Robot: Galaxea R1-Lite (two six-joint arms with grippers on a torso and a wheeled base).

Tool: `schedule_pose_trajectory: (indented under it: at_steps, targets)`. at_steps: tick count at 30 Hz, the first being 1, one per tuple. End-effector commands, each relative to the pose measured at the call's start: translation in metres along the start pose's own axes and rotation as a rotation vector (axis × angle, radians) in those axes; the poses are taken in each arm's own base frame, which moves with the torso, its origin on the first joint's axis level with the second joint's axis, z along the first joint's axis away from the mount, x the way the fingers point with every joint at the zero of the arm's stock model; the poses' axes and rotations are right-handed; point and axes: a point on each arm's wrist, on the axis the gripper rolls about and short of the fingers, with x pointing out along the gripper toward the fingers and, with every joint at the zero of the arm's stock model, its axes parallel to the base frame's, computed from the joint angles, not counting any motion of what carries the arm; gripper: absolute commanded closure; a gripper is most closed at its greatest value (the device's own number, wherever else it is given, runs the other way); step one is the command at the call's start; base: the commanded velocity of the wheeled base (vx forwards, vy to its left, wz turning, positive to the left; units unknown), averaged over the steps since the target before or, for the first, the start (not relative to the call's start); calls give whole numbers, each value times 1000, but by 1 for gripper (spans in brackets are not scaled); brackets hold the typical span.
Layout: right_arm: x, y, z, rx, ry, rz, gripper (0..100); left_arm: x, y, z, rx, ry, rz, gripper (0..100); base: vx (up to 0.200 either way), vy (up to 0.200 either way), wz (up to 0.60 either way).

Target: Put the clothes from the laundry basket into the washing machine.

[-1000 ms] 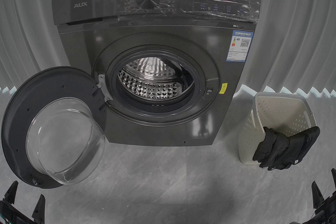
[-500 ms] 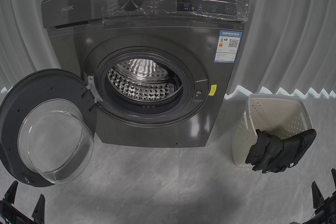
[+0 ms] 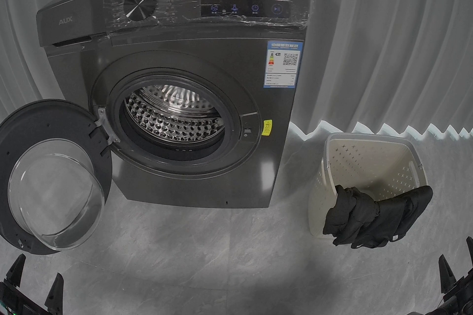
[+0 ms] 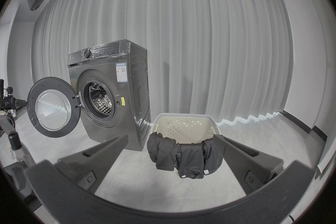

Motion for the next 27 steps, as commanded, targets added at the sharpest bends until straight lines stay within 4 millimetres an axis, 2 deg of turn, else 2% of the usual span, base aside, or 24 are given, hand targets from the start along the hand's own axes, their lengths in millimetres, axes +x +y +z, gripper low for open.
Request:
schedule_pose_trajectory:
  at_steps: [1,27]
  targets:
    - [0,0,-5,0,4,1,0,0,0,-5,0,-1,1,0,0,-200,0]
    - [0,0,-6,-2,10,-1,0,0,0,-5,0,-1,1,0,0,-200,0]
